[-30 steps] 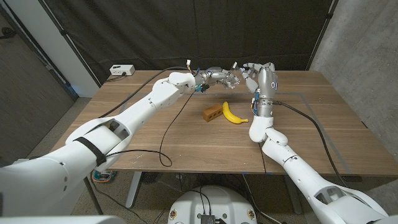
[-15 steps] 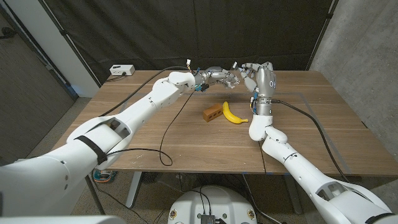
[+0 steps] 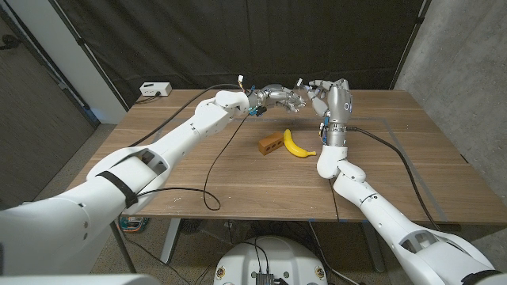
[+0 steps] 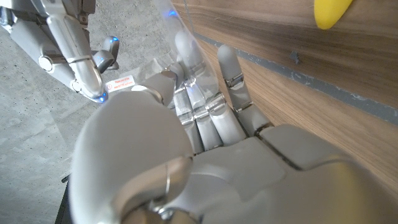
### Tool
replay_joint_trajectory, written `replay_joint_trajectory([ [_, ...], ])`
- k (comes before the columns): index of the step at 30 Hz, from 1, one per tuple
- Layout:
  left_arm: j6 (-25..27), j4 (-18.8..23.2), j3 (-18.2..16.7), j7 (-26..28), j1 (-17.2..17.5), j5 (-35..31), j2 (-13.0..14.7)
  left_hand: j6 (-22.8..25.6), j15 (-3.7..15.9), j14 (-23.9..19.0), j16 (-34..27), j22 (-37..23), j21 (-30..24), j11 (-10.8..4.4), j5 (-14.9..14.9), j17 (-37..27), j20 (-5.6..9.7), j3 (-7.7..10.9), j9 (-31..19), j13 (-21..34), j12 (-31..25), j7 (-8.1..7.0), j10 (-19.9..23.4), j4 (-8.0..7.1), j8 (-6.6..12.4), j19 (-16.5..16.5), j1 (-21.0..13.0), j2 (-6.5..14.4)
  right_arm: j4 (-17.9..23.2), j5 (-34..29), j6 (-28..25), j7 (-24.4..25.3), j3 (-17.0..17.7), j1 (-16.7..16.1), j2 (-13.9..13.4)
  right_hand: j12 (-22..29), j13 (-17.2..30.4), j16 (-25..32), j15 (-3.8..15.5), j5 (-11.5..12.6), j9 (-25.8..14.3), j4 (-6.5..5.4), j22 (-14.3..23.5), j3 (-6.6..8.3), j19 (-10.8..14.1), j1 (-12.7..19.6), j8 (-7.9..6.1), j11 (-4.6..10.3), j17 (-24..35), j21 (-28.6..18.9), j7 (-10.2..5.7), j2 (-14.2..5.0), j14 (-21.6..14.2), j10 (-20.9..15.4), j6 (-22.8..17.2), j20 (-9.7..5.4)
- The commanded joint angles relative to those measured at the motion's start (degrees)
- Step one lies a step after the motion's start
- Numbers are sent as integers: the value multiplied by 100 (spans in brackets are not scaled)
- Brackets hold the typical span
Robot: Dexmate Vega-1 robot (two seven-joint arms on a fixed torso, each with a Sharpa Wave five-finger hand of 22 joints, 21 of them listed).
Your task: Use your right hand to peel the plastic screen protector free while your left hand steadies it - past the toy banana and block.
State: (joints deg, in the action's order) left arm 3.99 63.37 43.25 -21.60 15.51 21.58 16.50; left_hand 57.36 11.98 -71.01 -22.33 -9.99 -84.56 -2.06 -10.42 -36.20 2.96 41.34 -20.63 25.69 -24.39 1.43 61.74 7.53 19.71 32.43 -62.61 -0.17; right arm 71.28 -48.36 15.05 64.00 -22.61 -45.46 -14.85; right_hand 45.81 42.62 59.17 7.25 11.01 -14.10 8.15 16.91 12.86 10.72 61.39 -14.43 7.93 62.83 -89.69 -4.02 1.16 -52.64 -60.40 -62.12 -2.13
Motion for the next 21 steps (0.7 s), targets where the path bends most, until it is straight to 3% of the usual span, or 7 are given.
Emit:
replay_joint_trajectory([
  [1,-24,-135,15,-38,-64,-17,-65,401,34,23,18,-20,-33,-515,-28,-16,586,46,-27,25,-26,363,578,26,-22,-14,-29,20,-247,-558,458,-1,493,-28,355,66,13,92,562,11,-34,90,40,124,81,227,-66,46,125,-37,-47,-79,-92,-161,-163,-138],
  [5,-57,-188,16,-65,-75,-9,-92,414,35,14,19,-20,-36,-516,-29,-19,591,52,-28,19,-16,357,578,24,-27,-15,-25,18,-310,-697,501,-1,572,-2,429,106,32,107,567,29,-31,153,59,195,124,419,-107,111,160,-47,-98,-83,-150,-238,-285,-198],
  [8,-74,-193,3,-79,-77,6,-99,419,29,13,22,-20,-38,-514,-29,-21,593,54,-32,22,-14,344,580,22,-30,-17,-19,15,-440,-918,652,-1,780,13,597,198,-7,167,566,42,-37,170,98,297,204,667,-252,76,301,-71,-81,-122,-265,-553,-647,-264],
  [14,-85,-233,-2,-125,-103,25,-118,419,37,19,28,-19,-42,-520,-29,-29,597,64,-41,24,-10,341,592,22,-39,-21,-19,18,-373,-797,385,-1,428,83,304,285,-33,196,554,0,49,154,149,360,290,779,-302,27,495,-65,0,-64,-358,-842,-918,-324],
  [17,-86,-301,4,-179,-133,42,-144,421,34,21,30,-19,-47,-522,-29,-33,593,66,-43,30,-10,351,593,16,-46,-16,-11,20,-492,-944,469,-1,526,127,386,326,2,204,553,11,48,148,138,394,286,789,-322,22,554,-28,3,-46,-381,-902,-978,-372],
  [21,-58,-393,-2,-246,-166,85,-185,416,38,21,33,-19,-51,-523,-29,-39,594,71,-43,31,-7,355,600,17,-58,-13,-10,19,-696,-1556,794,-1,1046,130,748,348,7,224,553,35,87,164,150,426,300,824,-311,48,629,-39,28,15,-416,-963,-1034,-437],
])
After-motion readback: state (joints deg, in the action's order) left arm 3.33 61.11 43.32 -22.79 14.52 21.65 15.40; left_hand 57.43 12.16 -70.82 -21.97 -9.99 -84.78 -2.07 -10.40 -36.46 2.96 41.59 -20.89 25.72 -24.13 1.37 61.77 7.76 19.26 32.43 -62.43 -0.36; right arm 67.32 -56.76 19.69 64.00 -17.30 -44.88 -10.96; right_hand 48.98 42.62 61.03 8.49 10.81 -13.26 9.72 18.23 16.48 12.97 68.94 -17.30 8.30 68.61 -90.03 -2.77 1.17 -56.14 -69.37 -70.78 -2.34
